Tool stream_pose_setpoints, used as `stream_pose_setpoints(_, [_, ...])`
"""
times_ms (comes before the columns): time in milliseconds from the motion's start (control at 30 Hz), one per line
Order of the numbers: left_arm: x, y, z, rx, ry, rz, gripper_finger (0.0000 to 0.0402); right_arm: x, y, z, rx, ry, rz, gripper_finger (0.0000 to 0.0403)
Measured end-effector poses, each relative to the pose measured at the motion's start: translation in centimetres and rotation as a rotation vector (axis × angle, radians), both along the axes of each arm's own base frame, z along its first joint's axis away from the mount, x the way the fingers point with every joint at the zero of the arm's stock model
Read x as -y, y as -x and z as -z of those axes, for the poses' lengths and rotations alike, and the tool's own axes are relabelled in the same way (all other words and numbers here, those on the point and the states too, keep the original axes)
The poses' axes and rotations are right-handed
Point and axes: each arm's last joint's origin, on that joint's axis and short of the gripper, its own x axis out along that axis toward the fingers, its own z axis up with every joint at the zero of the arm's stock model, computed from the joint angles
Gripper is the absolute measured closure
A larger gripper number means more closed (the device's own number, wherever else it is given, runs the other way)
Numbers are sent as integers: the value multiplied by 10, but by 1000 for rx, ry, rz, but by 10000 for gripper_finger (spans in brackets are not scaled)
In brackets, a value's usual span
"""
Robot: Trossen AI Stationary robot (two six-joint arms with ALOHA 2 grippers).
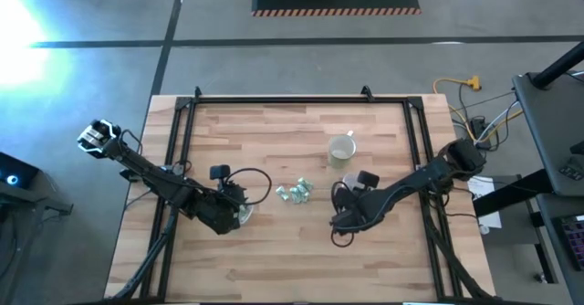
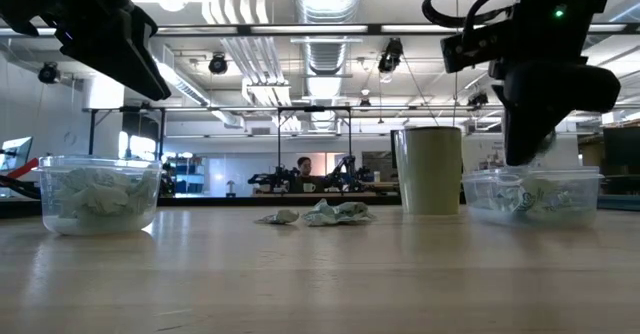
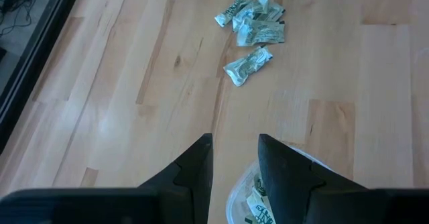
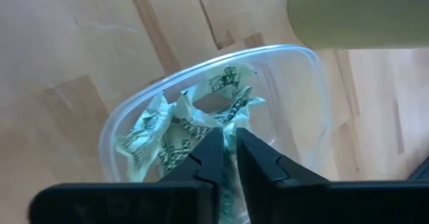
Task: Pick and place Stevia / Truvia into bins
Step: Put the stevia packet into the right transparent container
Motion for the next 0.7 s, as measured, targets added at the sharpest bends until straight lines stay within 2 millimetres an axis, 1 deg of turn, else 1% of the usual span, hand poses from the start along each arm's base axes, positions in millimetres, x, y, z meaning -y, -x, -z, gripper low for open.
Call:
stream_pose_setpoints(267, [0,0,0,-1,-1,0,299,0,0,0,-1,11,-4,304])
stream_pose_setpoints(367, [0,0,0,-1,-1,0,299,0,0,-2,-1,7,-26,286])
stream_pose_setpoints(467, [0,0,0,-1,0,0,299,-2,-5,-6,33,-6,-49,277])
stream_pose_setpoints(567, [0,0,0,2,2,0,299,-5,-15,-7,102,6,-134,273])
stream_pose_setpoints(700, [0,0,0,2,1,0,299,-12,-31,-9,198,-13,-310,276])
